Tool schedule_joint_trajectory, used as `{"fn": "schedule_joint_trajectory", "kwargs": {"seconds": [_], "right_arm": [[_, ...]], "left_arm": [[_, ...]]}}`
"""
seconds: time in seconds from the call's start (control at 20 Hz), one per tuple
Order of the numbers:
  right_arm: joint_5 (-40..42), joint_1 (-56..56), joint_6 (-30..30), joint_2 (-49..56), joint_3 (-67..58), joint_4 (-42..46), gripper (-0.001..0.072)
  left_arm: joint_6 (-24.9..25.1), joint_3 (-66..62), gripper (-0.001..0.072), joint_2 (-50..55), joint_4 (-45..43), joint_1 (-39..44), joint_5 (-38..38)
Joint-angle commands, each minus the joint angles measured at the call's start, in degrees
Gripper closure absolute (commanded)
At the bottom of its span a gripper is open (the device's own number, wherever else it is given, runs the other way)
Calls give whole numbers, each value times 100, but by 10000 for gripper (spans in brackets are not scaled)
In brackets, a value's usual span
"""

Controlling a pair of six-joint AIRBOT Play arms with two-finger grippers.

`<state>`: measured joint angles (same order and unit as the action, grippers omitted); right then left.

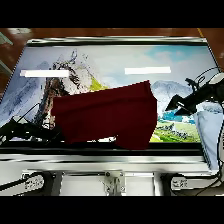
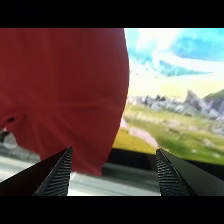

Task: Fold the shirts.

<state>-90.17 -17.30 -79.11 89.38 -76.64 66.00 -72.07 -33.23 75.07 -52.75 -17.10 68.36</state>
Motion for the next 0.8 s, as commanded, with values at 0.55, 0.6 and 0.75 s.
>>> {"fn": "schedule_joint_trajectory", "kwargs": {"seconds": [0.55, 0.6, 0.75], "right_arm": [[2000, 562, 527, -555, 2944, -1095, 160], [2162, 778, 529, -555, 2994, -1067, 159], [2492, 1303, 382, -555, 3016, -844, 160]], "left_arm": [[306, -15, 671, -621, 37, 31, -90], [306, -15, 671, -627, 37, 31, -85], [306, -15, 671, -627, 35, 31, -81]]}}
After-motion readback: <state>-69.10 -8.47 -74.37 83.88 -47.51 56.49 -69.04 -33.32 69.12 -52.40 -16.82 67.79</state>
